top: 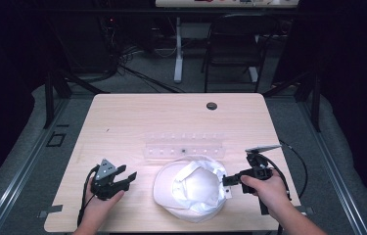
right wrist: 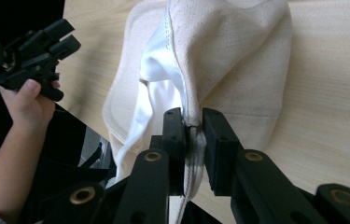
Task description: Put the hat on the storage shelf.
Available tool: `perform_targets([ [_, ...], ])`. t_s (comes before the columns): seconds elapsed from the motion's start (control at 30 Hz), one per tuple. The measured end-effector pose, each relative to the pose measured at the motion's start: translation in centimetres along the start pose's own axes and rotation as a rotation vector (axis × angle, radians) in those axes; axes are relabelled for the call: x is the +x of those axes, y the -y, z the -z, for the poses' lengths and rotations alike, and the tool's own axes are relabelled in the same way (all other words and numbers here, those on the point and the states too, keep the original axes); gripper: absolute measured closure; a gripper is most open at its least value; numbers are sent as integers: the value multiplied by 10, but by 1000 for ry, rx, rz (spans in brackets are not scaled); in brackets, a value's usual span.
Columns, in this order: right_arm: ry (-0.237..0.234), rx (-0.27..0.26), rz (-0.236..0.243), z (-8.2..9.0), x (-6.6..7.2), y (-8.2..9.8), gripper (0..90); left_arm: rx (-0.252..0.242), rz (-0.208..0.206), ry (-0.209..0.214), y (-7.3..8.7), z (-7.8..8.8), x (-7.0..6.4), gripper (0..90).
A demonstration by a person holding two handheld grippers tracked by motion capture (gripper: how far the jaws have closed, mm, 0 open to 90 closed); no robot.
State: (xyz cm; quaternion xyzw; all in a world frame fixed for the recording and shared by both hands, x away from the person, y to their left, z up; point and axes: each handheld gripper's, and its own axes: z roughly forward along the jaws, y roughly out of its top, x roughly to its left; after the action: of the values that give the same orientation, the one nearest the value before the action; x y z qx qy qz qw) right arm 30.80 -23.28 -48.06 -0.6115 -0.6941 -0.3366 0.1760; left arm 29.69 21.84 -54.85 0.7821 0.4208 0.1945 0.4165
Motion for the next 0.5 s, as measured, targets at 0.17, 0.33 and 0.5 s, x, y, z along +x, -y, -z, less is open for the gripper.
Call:
perform_targets([
  [0.17, -31, -11, -3, 8, 6, -5, 816, 4, -2, 1, 0, 0, 0, 484],
  [0.33, -65, -31, -13, 15, 10, -9, 819, 3, -4, 1, 0, 0, 0, 485],
  [0.5, -92, -39, -15, 20, 15, -12, 821, 4, -3, 1, 0, 0, 0, 485],
])
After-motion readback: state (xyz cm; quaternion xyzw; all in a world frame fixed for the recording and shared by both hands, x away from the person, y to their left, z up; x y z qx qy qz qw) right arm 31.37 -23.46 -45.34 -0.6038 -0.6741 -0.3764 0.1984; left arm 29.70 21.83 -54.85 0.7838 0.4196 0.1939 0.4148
